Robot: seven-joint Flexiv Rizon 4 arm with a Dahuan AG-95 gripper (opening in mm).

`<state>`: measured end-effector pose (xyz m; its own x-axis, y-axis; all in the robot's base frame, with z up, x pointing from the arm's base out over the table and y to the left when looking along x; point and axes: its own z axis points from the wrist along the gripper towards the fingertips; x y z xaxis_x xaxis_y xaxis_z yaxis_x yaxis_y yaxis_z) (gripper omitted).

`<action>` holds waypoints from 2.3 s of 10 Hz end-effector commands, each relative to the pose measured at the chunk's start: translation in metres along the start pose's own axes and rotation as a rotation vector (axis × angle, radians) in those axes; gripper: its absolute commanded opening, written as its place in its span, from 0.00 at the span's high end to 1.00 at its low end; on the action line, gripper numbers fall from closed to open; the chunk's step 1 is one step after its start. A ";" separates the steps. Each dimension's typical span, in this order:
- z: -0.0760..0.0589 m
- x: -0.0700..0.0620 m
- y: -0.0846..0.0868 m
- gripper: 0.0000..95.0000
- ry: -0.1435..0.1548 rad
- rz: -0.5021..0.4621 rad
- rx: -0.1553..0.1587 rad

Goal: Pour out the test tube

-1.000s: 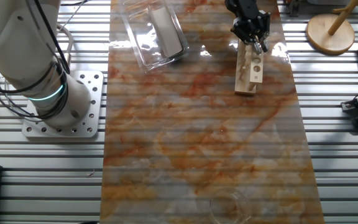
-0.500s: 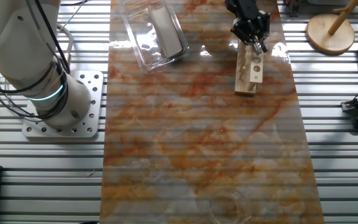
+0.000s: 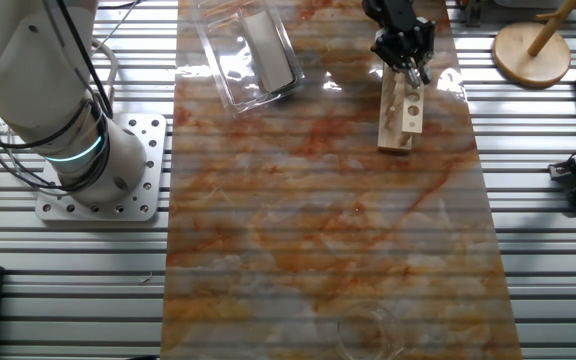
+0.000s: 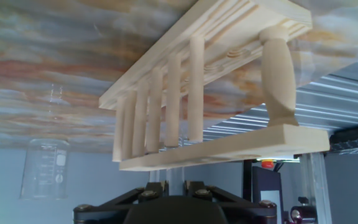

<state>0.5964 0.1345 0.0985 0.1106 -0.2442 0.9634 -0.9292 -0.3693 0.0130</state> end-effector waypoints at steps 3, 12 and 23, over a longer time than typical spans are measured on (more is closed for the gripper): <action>0.000 0.000 0.000 0.80 -0.001 -0.008 0.000; -0.003 0.010 -0.002 0.60 -0.004 -0.022 0.000; -0.013 0.072 0.002 0.60 -0.002 -0.001 0.009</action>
<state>0.5978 0.1273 0.1738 0.1141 -0.2454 0.9627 -0.9264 -0.3763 0.0138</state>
